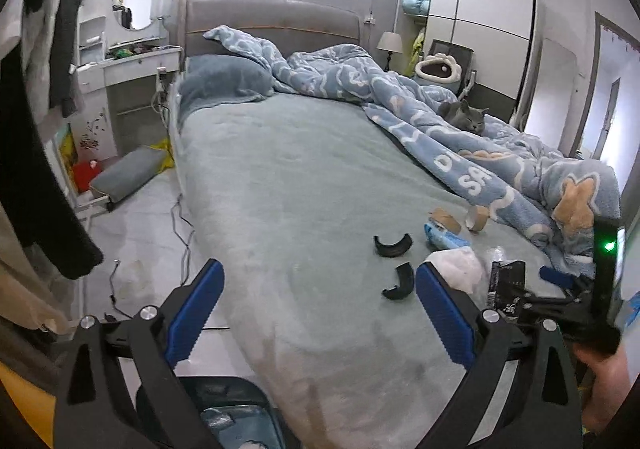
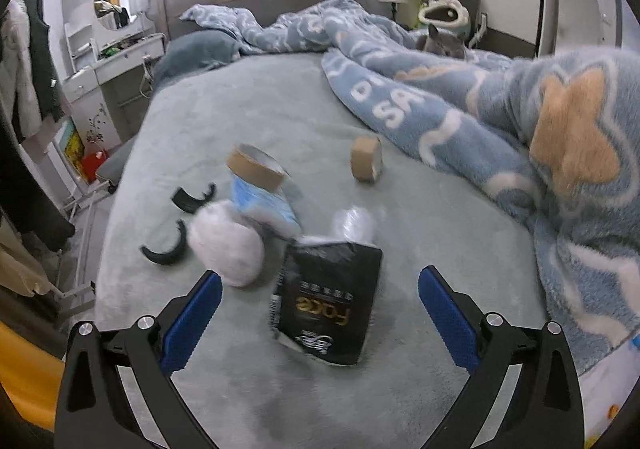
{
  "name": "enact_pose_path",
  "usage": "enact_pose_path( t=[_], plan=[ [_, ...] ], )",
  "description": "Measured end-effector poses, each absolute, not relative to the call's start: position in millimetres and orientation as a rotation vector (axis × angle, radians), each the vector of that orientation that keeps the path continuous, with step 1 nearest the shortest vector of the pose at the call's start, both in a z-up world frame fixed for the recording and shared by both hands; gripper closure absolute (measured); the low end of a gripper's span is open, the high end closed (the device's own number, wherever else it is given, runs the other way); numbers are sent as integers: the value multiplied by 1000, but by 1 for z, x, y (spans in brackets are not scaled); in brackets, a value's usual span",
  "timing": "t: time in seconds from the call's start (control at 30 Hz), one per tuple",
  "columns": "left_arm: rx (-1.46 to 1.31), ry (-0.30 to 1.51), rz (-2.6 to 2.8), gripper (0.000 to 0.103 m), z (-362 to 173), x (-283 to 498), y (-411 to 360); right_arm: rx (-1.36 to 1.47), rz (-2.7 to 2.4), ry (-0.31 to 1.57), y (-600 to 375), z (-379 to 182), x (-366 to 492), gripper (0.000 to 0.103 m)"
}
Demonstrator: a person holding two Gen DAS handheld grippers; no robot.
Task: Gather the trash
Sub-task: 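Grasp the black tissue packet with the right tool while the left tool grasps the white tissue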
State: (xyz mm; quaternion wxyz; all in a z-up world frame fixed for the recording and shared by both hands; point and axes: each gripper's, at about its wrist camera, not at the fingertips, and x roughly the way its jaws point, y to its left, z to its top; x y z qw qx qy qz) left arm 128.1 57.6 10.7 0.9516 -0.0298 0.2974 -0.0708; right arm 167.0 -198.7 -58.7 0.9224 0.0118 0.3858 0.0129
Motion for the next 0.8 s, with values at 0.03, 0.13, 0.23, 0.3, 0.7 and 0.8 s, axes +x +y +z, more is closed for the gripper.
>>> enact_pose_path(
  t=[0.03,0.13,0.23,0.3,0.7,0.8],
  plan=[
    [-60,606,-151,5,9,130,55,22,30,804,-199,-62,169,4],
    [-50,615,-177,5,5,139,43,21,62,834,-198,-72,173,4],
    [-53,631,-203,5,-1,146,31,-5,79,855,-195,-77,173,5],
    [-51,636,-222,5,-3,150,23,-29,86,865,-195,-79,174,20],
    [-48,687,-294,5,-28,168,-24,9,150,855,-219,-65,165,47],
    [-61,696,-309,5,-31,169,-31,32,199,835,-224,-58,159,47]
  ],
)
